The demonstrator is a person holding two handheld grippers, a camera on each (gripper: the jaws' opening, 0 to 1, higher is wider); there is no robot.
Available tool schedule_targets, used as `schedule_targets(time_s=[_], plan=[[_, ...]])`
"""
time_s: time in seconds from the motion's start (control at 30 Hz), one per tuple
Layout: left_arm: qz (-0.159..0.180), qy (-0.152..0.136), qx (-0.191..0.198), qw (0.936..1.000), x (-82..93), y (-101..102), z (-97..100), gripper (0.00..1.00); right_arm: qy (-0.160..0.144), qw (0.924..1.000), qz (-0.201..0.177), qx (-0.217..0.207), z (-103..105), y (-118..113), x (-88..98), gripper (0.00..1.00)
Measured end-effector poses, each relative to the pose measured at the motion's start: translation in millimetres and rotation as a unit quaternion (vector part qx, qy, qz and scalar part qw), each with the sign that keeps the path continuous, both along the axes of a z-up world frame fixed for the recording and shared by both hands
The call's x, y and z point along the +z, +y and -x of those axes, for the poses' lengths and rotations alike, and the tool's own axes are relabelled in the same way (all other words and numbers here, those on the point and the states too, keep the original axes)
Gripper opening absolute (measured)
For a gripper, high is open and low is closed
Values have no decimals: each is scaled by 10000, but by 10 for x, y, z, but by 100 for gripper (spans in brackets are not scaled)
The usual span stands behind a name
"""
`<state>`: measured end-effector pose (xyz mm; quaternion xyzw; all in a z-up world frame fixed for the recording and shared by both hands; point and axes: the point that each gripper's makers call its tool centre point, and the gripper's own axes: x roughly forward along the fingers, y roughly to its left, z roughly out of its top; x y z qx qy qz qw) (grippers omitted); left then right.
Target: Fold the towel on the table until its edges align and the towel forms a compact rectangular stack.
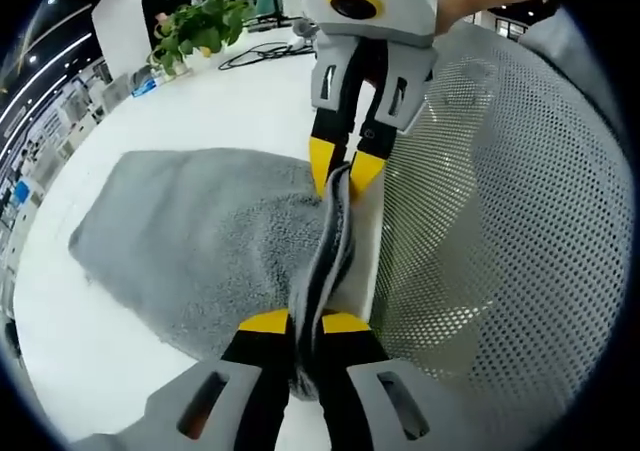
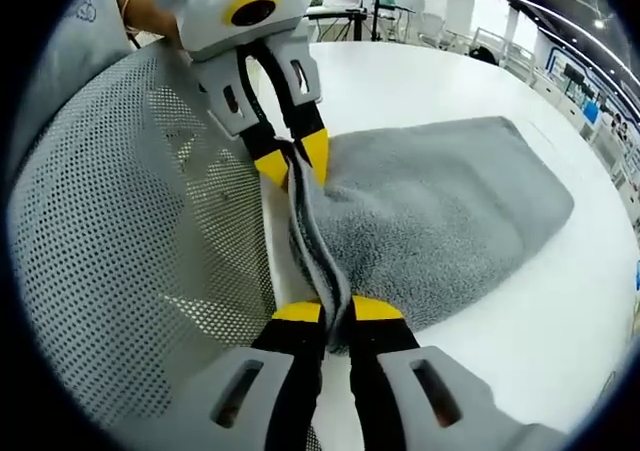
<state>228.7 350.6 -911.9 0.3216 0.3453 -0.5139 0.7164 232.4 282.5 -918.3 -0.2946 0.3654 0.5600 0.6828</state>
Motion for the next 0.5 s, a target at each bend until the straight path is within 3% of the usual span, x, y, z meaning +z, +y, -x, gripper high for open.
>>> schedule_targets(time_s=[0.23,0.5], plan=[[-33,251,-149,9996,10,2,118,8,113,9997,71,187,162,-23,40,6],[-181,345,-371,9986,59,19,262,7,255,9989,147,373,298,-12,86,5]])
